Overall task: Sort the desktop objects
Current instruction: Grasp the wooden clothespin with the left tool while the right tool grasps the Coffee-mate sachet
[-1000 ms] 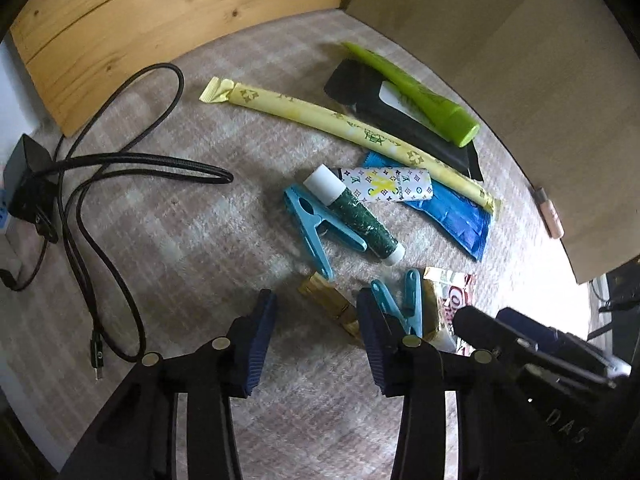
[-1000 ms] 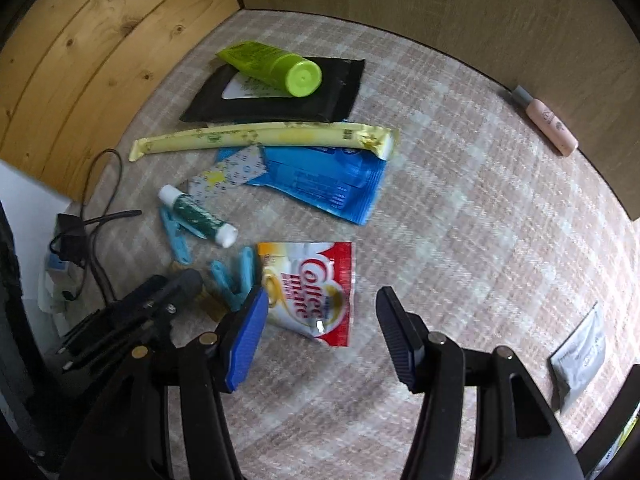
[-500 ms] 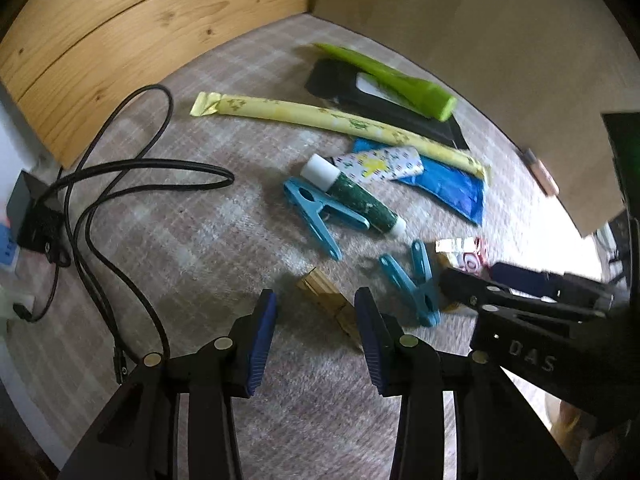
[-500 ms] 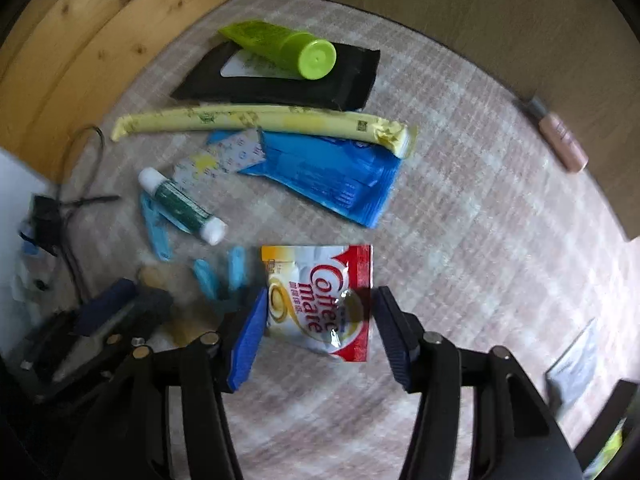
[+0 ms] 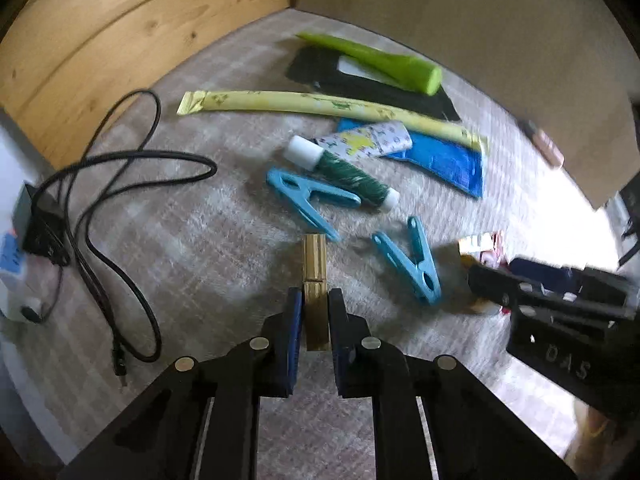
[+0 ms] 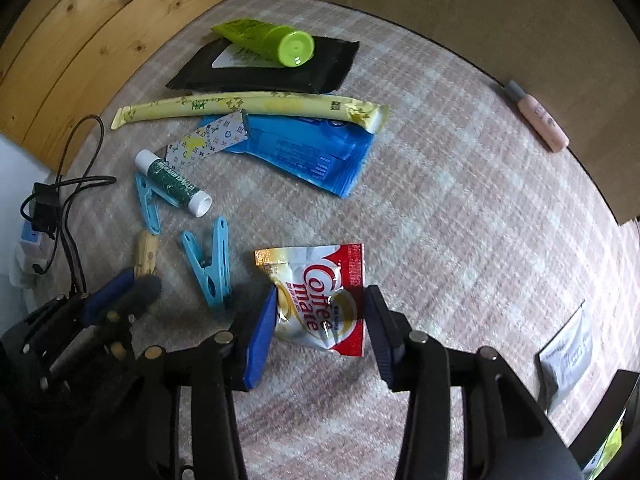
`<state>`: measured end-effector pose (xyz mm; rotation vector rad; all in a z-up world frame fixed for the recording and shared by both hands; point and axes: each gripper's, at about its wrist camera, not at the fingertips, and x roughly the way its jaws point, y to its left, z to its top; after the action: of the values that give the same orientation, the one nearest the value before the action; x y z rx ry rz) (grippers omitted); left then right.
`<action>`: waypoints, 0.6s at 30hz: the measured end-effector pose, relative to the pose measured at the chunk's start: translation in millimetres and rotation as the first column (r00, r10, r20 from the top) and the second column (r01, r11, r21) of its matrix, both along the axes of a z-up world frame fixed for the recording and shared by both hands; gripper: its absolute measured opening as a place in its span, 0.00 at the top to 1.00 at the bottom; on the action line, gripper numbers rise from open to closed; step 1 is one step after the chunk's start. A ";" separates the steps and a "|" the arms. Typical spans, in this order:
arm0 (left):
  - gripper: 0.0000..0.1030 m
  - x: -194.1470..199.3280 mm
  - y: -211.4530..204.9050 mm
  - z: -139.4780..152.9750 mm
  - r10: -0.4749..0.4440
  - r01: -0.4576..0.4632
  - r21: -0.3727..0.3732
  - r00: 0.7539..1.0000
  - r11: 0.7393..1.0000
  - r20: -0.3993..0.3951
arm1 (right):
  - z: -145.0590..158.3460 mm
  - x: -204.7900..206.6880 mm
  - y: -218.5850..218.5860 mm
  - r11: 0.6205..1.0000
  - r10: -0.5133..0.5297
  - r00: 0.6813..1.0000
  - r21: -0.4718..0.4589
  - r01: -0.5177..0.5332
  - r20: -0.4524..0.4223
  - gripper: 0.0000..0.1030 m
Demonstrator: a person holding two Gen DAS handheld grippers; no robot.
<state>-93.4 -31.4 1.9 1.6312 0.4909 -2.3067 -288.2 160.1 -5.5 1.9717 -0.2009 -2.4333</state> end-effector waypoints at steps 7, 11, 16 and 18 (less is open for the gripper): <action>0.89 16.3 -12.4 0.8 0.013 -0.012 0.070 1.000 0.997 -0.016 | 12.8 8.1 12.5 0.999 -0.014 1.000 -0.043 0.013 -0.023 0.74; 0.89 23.0 -22.5 0.6 0.028 -0.026 0.126 1.000 0.992 -0.014 | 10.8 5.0 12.5 0.999 0.010 1.000 -0.038 -0.011 -0.021 0.70; 0.88 28.3 -26.7 1.4 0.033 -0.032 0.138 0.999 0.990 -0.011 | 0.8 -3.7 16.1 0.999 0.018 0.999 -0.040 -0.017 0.036 0.56; 0.88 28.7 -24.8 2.4 0.023 -0.022 0.121 1.000 0.992 -0.010 | -1.1 -4.0 17.6 0.999 0.016 0.999 -0.044 -0.015 0.028 0.56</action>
<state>-64.7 -56.2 4.3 1.6585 0.6603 -2.3121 -292.2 177.7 -6.6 1.9832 -0.2359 -2.3722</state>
